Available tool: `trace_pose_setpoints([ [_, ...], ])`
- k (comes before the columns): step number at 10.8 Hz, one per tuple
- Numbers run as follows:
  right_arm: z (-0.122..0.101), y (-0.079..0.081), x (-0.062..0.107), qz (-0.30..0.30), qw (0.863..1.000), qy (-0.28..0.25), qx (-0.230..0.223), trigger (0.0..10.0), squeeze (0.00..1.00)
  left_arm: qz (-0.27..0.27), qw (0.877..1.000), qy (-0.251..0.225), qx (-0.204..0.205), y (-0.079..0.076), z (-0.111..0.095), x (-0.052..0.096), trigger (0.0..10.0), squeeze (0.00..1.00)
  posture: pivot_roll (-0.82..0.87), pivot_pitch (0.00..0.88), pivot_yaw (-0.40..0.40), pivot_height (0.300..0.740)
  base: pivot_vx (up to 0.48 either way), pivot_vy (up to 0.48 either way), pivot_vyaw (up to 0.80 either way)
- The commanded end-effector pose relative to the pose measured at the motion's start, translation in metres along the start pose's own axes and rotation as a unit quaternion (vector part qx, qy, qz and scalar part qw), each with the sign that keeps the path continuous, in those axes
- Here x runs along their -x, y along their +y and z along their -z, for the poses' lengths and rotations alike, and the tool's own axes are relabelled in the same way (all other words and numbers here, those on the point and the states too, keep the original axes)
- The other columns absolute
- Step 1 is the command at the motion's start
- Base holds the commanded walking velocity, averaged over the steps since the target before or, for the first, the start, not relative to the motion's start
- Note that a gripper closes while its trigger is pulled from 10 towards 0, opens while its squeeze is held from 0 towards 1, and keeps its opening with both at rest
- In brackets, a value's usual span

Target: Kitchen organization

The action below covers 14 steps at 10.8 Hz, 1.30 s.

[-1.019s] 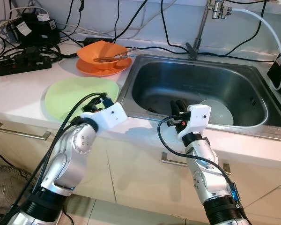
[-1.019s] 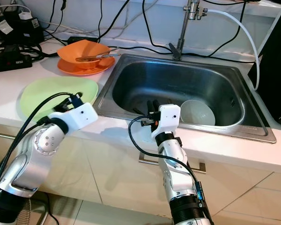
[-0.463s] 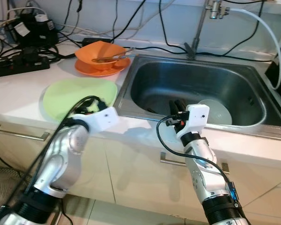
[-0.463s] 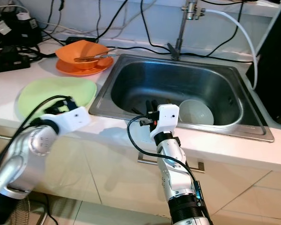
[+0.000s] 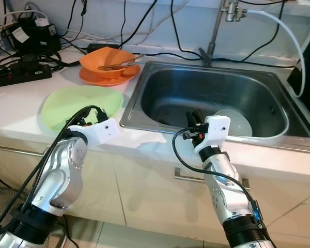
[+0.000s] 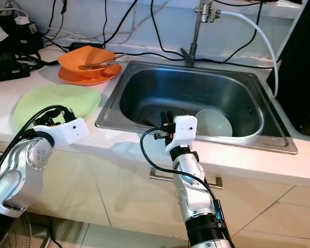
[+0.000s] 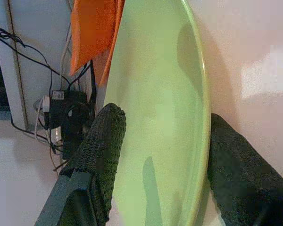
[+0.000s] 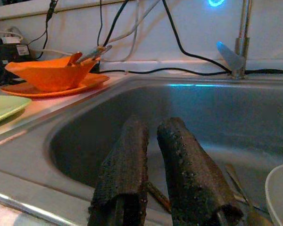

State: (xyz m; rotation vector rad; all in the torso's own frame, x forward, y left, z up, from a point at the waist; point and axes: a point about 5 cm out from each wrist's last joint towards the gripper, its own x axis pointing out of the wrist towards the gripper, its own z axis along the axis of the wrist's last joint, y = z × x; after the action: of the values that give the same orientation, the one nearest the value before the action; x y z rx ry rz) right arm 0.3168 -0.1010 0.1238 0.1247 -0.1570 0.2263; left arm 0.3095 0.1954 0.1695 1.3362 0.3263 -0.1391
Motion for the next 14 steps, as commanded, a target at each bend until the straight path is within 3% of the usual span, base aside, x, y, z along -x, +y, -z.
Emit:
trace_pose_setpoints([
  [1, 0.001, -0.001, -0.001, 0.003, 1.000, 0.004, 0.003, 10.0, 0.00, 0.050, 0.998, 0.028, -0.008, -0.020, 0.011, -0.005, 0.0, 0.00, 0.22, 0.014, -0.001, 0.740, 0.000, 0.000, 0.00],
  [4, 0.001, -0.001, -0.002, 0.004, 1.000, 0.004, 0.004, 10.0, 0.00, 0.058, 0.998, 0.008, -0.010, -0.025, -0.001, -0.009, 0.0, 0.00, 0.21, 0.012, 0.002, 0.740, 0.000, 0.000, 0.00],
  [14, 0.003, -0.002, -0.001, 0.006, 1.000, 0.006, 0.005, 10.0, 0.00, 0.066, 0.998, -0.004, -0.009, -0.031, -0.005, -0.011, 0.0, 0.00, 0.21, 0.011, 0.001, 0.740, 0.000, 0.000, 0.00],
])
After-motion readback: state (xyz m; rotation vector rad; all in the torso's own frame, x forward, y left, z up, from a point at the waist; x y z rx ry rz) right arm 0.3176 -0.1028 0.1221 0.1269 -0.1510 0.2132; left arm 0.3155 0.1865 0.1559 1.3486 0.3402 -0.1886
